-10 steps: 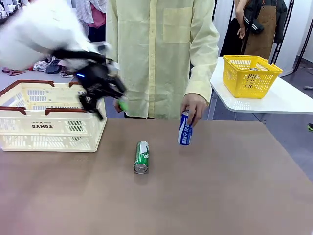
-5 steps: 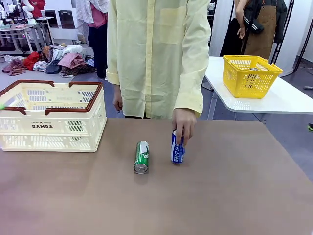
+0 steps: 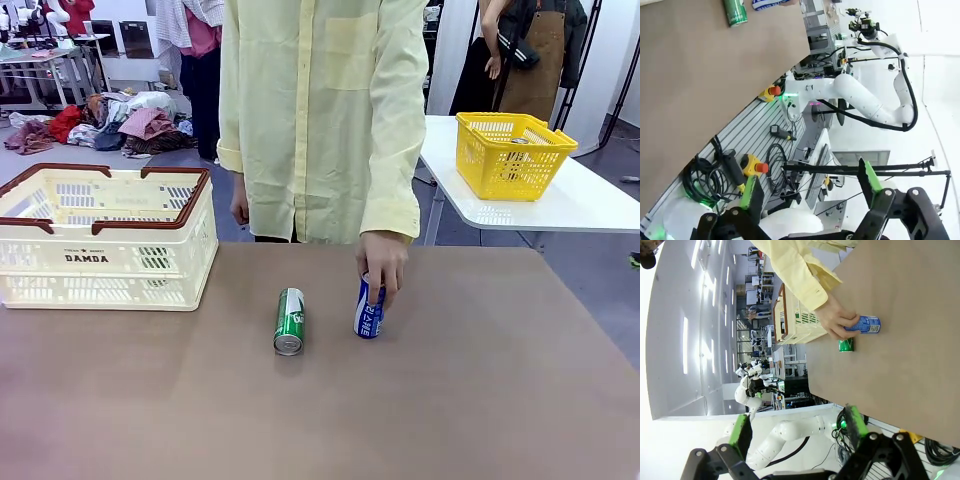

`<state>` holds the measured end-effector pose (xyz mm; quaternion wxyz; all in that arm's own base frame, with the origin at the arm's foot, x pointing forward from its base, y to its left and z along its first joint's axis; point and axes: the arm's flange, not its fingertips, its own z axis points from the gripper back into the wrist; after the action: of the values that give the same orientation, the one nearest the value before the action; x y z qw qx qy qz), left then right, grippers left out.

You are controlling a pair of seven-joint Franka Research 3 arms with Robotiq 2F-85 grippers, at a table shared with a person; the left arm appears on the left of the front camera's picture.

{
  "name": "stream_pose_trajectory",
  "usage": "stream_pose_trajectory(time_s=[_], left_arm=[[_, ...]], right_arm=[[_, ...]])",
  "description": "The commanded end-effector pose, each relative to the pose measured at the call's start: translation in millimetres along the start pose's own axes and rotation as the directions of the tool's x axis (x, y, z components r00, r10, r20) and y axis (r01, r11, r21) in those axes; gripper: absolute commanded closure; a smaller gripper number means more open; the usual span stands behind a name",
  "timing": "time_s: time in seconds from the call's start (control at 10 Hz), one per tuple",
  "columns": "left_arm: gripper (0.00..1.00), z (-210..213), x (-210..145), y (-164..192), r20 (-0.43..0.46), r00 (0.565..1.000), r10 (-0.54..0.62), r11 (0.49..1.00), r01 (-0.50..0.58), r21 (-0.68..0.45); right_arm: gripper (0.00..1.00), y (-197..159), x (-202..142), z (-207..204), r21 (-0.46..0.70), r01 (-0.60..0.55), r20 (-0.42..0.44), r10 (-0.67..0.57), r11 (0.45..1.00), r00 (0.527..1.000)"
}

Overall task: Place the drinks into the Shopping basket.
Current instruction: Pick up one drink and place it into the Shopping basket.

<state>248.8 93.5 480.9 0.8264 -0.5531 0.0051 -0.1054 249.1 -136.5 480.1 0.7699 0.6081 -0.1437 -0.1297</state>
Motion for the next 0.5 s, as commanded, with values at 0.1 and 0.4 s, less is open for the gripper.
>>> stream_pose_trajectory(time_s=[0.1, 0.4], left_arm=[[0.0, -7, 11, -8, -0.005, 1.0, 0.001, 1.0, -0.001, 0.012], [0.0, -32, 56, -42, -0.034, 0.996, 0.077, 0.988, -0.072, 0.14]], right_arm=[[0.0, 5, 0, 0, 0.017, 0.009, 0.008, -0.009, 1.0, 1.0], [0.0, 5, 0, 0, 0.017, 0.009, 0.008, -0.009, 1.0, 1.0]])
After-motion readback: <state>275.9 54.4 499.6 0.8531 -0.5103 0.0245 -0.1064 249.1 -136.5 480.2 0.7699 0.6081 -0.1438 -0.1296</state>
